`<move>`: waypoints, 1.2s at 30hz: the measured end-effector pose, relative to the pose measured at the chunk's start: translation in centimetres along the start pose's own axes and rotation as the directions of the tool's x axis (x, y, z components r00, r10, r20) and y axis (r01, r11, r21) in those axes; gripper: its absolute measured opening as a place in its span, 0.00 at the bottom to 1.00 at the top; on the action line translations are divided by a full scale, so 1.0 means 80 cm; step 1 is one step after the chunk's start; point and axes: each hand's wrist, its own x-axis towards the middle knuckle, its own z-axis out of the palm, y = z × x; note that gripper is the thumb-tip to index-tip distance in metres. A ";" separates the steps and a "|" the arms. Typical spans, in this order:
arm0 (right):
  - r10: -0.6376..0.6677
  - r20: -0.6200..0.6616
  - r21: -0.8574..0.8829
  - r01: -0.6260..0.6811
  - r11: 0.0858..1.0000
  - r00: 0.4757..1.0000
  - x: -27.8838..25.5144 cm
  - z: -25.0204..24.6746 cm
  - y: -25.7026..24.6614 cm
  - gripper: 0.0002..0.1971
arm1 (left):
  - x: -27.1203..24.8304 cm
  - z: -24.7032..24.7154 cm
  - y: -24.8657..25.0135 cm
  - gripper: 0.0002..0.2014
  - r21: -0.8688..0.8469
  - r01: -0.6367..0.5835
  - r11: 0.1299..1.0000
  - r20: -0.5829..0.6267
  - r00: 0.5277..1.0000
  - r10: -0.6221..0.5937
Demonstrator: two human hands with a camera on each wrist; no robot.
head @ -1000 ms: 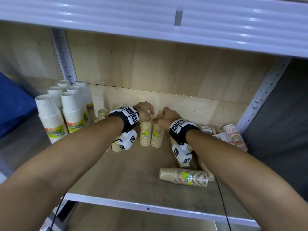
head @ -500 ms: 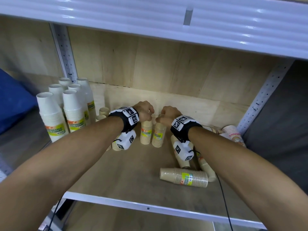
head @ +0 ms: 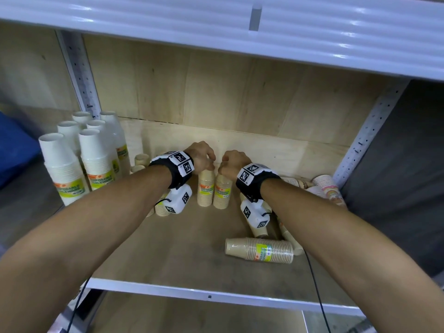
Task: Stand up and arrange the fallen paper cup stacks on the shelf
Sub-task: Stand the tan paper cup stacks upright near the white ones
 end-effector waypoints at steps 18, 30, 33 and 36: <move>-0.043 0.168 -0.171 0.072 0.983 0.985 -0.018 -0.016 -0.048 0.14 | -0.043 -0.038 0.021 0.17 0.104 0.149 0.983 0.212 0.963 -0.168; -0.197 0.332 -0.110 0.245 0.963 0.923 -0.051 -0.009 -0.124 0.15 | -0.115 -0.083 -0.024 0.16 0.179 0.267 0.947 0.262 0.915 -0.307; -0.232 0.339 -0.103 0.281 0.954 0.912 -0.055 0.003 -0.141 0.17 | -0.134 -0.088 -0.037 0.16 0.221 0.267 0.938 0.213 0.925 -0.314; -0.249 0.355 -0.094 0.299 0.950 0.901 -0.067 0.002 -0.155 0.16 | -0.146 -0.092 -0.052 0.14 0.221 0.291 0.931 0.199 0.921 -0.335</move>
